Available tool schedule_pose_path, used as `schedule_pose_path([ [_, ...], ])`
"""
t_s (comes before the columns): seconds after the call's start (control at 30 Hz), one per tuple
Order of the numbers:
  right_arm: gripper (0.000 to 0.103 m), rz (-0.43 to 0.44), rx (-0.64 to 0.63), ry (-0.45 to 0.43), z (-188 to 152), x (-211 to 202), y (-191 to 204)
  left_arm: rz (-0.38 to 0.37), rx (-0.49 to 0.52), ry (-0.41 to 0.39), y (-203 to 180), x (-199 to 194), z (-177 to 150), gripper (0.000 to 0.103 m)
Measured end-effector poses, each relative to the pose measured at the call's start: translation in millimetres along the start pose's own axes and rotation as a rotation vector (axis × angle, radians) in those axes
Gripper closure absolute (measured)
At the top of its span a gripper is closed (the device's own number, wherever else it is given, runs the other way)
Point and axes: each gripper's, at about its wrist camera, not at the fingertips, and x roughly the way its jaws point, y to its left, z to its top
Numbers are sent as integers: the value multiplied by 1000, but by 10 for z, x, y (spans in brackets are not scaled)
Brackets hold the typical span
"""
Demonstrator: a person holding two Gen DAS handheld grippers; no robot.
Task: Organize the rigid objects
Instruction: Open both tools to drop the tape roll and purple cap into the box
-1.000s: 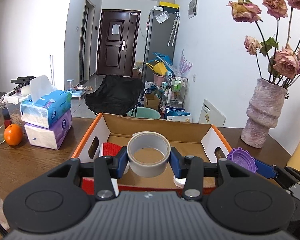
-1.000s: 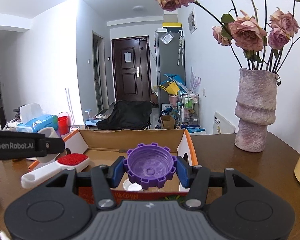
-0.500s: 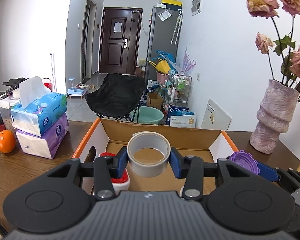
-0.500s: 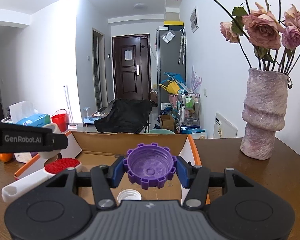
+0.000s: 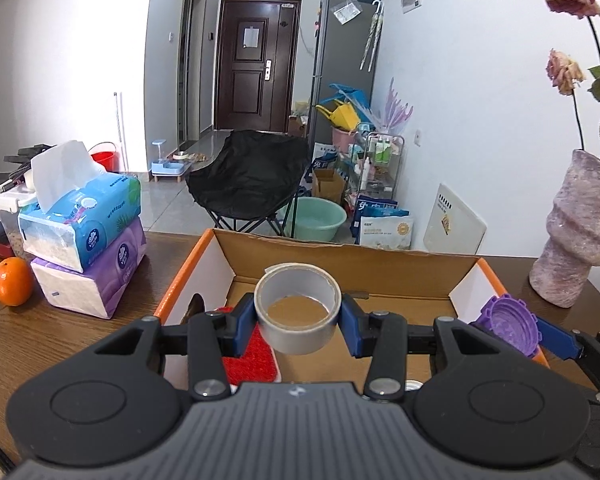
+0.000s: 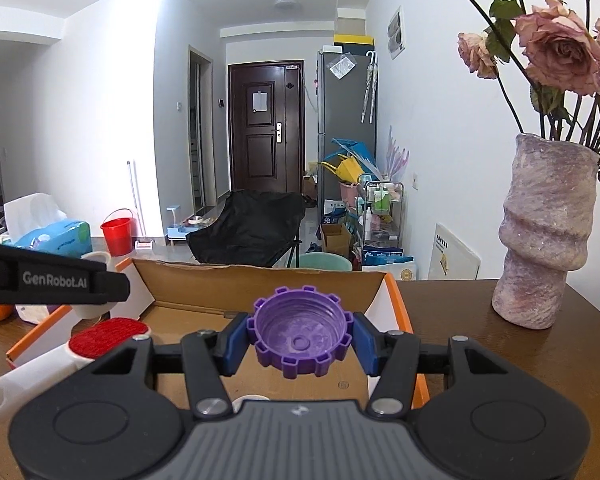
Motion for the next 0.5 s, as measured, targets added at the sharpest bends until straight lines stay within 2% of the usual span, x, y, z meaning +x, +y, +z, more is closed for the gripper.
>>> schedule_pose_path([
  [0.47, 50, 6, -26, 24, -7, 149, 67, 40, 8, 33, 31, 163, 48, 58],
  [0.5, 49, 5, -25, 28, -6, 149, 68, 41, 12, 35, 25, 155, 48, 54],
])
